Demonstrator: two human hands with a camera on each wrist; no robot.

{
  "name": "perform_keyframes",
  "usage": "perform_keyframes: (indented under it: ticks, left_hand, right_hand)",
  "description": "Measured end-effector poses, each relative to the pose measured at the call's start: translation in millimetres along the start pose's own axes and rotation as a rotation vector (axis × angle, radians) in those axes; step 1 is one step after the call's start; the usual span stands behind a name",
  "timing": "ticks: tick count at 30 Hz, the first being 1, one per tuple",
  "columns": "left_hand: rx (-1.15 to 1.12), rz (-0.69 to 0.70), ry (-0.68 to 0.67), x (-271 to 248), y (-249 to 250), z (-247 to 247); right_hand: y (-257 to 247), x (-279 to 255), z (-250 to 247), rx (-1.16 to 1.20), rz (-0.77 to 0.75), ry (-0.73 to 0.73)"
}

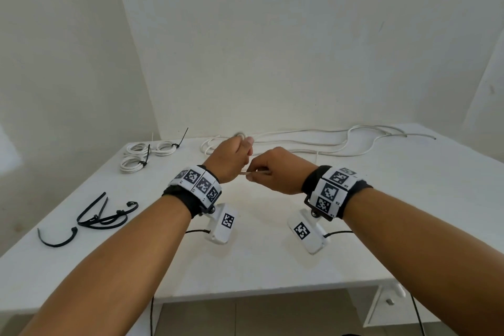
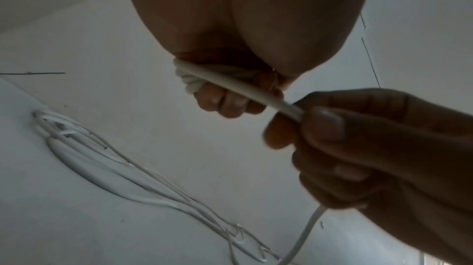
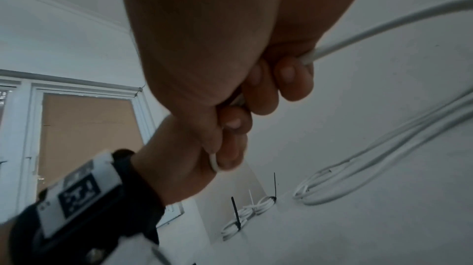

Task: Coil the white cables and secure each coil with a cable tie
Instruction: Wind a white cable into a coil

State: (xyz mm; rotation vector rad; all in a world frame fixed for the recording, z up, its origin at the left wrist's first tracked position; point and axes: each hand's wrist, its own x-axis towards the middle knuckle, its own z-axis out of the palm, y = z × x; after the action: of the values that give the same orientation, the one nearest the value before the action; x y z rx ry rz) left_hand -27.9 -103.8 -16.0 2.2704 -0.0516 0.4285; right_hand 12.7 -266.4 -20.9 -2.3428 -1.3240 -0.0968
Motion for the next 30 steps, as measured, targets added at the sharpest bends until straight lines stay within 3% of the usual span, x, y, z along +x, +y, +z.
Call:
perform_keyframes:
  ticks: [4, 8, 14, 19, 23, 30]
  left_hand:
    - [0.078, -0.023, -0.171, -4, -7, 0]
    - [-0.028, -0.041, -0.214, -14, 0, -2]
    - [-0.607, -0.166, -0.234, -14, 4, 6]
    - [-0.909, -0.125, -0.31, -19, 13, 13]
    - [-1.094, -0.094, -0.254, -19, 19, 19]
    - [-1.35, 0.014, -0.108, -13, 33, 26]
  right_hand:
    - [-1, 1, -19, 0.038, -0.037, 0.046]
    - [8, 3, -35, 0.177, -0.012, 0.129]
    - [19, 7, -43, 0.392, 0.006, 0.25]
    - [30, 7, -40, 0.558, 0.061, 0.296]
    - [34, 7, -29, 0.69, 0.079, 0.34]
    - [28, 9, -11, 0.528, 0.097, 0.365]
